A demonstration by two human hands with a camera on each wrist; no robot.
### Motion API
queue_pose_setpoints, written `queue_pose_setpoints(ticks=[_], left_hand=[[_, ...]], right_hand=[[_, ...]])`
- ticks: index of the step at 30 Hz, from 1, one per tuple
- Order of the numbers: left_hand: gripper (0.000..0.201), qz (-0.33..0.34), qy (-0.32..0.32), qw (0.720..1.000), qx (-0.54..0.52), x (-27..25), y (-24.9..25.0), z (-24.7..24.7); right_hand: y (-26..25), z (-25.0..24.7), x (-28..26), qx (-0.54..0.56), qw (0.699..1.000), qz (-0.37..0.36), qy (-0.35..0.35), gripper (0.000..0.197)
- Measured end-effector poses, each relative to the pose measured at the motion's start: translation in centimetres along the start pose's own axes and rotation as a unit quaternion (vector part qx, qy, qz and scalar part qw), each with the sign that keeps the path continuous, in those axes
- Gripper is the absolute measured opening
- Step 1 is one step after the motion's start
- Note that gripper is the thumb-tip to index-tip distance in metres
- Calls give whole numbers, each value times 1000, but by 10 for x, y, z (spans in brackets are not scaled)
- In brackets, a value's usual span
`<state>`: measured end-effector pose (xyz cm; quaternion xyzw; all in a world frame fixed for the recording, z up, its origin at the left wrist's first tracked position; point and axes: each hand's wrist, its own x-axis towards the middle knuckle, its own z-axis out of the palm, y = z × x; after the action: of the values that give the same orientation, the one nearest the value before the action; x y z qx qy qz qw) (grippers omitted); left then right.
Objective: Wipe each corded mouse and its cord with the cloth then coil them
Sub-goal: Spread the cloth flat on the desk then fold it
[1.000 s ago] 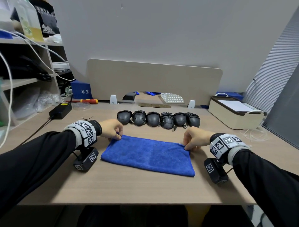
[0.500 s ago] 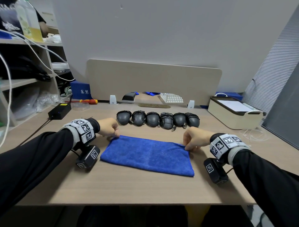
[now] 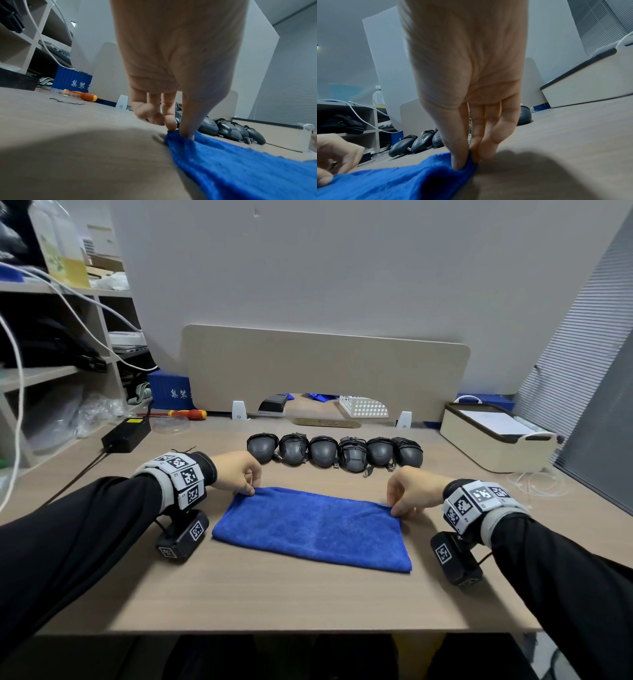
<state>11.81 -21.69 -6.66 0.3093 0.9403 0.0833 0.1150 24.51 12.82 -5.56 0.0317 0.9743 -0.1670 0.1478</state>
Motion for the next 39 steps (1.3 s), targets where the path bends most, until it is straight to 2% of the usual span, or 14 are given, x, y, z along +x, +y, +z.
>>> queue_pose_setpoints(ticks=[4,9,16,23,28,33,37,39], left_hand=[[18,-10,33,999,-14,-1,0,0],[11,-6,30,999,-29,-7,3,-2],[19,-6,103,994,-43,-8,8,-8],[14,-22,70,997,16,-1,7,-3],[36,-44,28,999,0,4,3,1],[7,-31,26,999,-20,6,3,2],[14,-14,19,999,-31,5,2,5],[18,-17,40,996,-79,2,1,0]], right_hand=[[0,-1,-1,3,1000,-1,1,10],[1,0,-1,-6,1000,0,1,11],[-1,-3,-2,-5,1000,-3,9,11],[1,3,3,5,999,16,29,11],[6,5,5,45,999,23,5,13],[3,9,4,74,997,16,-13,20],[-2,9,3,34,999,29,-17,16],[-5,3,1,49,998,9,34,12]])
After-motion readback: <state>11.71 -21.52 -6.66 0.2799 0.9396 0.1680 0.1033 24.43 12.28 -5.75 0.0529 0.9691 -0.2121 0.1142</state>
